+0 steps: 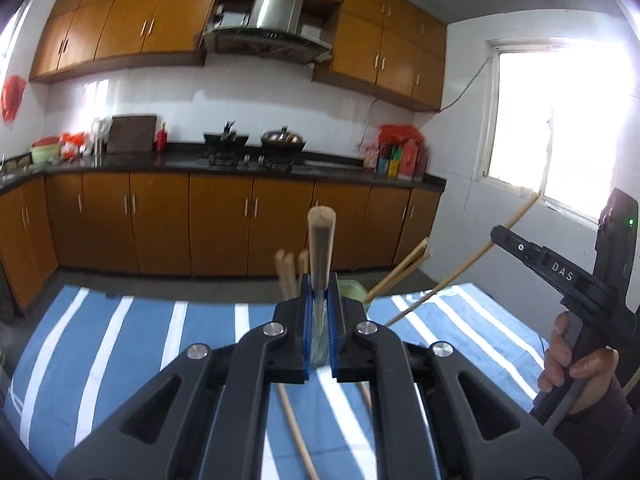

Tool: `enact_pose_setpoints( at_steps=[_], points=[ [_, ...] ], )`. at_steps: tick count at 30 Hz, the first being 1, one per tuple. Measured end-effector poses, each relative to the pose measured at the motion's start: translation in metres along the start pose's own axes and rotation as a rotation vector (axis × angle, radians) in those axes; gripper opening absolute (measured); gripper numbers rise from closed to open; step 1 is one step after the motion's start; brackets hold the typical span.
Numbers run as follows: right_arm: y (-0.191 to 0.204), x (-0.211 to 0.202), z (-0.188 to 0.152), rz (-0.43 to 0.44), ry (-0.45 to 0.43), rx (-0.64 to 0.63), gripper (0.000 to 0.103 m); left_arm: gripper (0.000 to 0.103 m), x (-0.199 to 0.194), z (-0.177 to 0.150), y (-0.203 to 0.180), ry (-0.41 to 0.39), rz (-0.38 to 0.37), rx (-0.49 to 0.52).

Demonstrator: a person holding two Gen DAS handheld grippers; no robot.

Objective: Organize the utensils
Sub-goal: 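Lift both held chopsticks upright and lower them into the green holder, then open both tools to release the chopsticks into the holder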

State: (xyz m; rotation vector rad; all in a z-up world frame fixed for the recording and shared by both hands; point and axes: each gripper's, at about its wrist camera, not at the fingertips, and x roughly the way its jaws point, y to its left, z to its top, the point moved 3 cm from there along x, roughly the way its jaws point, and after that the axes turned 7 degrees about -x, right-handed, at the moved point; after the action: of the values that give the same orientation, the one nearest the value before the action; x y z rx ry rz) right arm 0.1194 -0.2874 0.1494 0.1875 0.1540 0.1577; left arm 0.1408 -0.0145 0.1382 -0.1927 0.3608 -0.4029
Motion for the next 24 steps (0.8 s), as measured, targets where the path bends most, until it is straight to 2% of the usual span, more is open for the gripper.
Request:
enact_pose_setpoints(
  at_steps=[4,8,10,17,24],
  points=[
    [0.008,0.009,0.017,-0.013,-0.079,-0.019,0.008,0.008,0.010,0.018,-0.012,-0.051,0.009,0.007],
    [0.014,0.028,0.020,-0.037,-0.102,-0.044,0.008,0.008,0.032,0.028,-0.018,-0.059,0.035,0.022],
    [0.016,0.042,0.016,-0.040,-0.087,-0.053,0.008,0.008,0.046,0.028,-0.017,-0.039,0.045,0.020],
    [0.016,0.087,-0.017,-0.058,0.044,-0.081,0.008,0.008,0.083,0.015,-0.002,0.019,0.081,0.002],
    [0.017,0.094,-0.031,-0.034,0.113,-0.070,0.008,0.008,0.096,0.011,0.006,0.025,0.092,0.000]
  ],
)
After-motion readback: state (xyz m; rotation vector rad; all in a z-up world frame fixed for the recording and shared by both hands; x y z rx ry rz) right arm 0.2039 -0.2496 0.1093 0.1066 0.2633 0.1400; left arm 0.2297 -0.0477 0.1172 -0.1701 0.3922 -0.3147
